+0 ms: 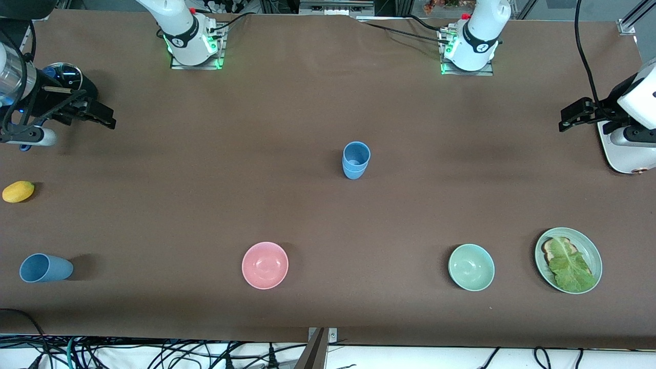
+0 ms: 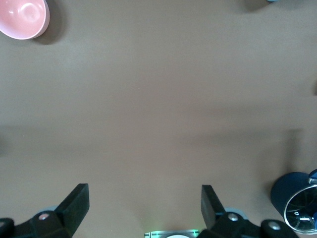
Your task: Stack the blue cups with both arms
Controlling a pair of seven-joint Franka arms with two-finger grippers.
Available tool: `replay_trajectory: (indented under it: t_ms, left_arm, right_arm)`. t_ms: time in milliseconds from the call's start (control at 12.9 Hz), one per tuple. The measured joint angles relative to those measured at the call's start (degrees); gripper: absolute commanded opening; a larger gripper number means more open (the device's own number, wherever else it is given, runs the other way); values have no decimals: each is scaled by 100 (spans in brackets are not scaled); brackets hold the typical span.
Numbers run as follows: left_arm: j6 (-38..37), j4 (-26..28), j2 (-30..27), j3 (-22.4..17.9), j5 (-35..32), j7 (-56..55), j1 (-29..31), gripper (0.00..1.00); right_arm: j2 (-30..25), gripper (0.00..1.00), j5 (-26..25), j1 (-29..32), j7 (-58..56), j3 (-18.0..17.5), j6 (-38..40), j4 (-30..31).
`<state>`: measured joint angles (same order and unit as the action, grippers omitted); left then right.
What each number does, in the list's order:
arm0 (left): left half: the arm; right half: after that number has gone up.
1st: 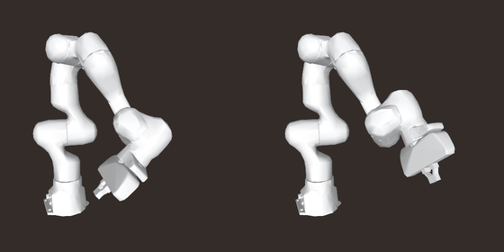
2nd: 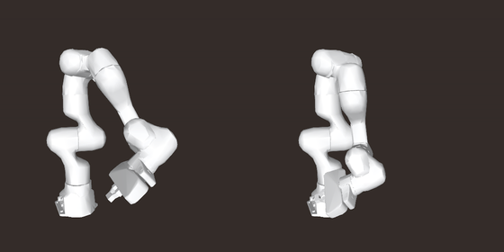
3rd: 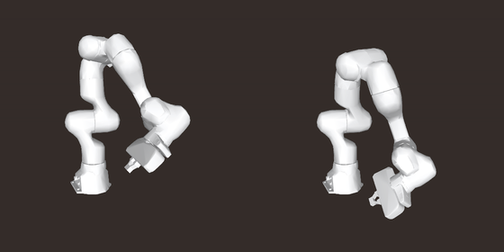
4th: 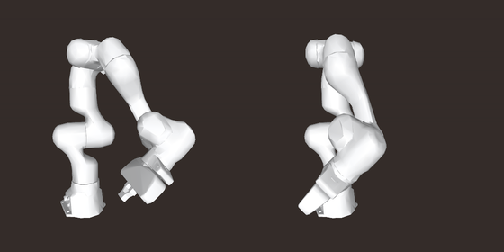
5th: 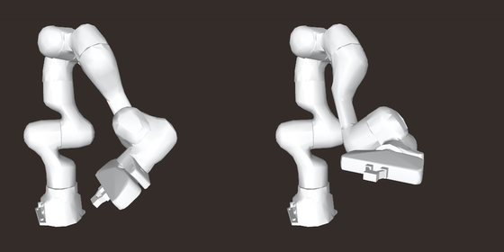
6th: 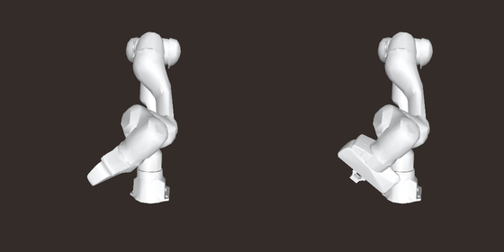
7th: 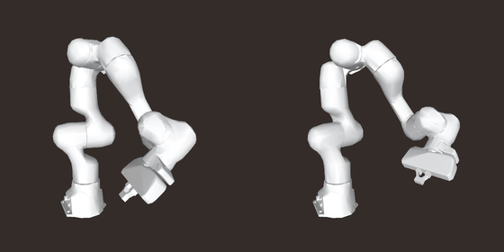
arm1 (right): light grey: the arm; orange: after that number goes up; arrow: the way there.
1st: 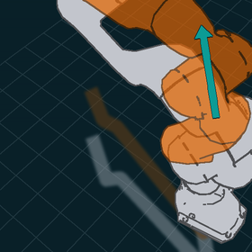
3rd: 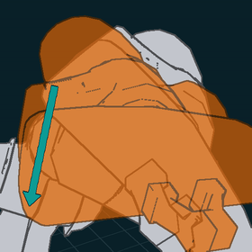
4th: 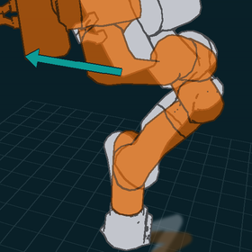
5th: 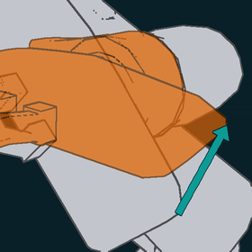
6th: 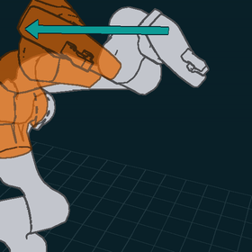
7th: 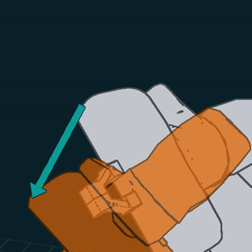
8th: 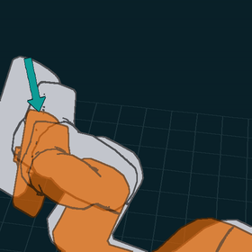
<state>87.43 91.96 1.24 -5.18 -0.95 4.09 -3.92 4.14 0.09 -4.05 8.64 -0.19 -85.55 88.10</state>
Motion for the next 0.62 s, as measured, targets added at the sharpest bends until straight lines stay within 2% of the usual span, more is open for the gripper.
replay_trajectory:
  t_ms: [387, 619]
  left_arm:
    - [69, 87, -2, 0, 0, 0, -17, 97]
    - [77, 112, -3, 0, 0, 0, -24, 97]
  right_arm:
    - [43, 100, 0, 0, -17, -1, -28, -2]
    - [43, 100, 0, 0, -417, -5, -183, -4]
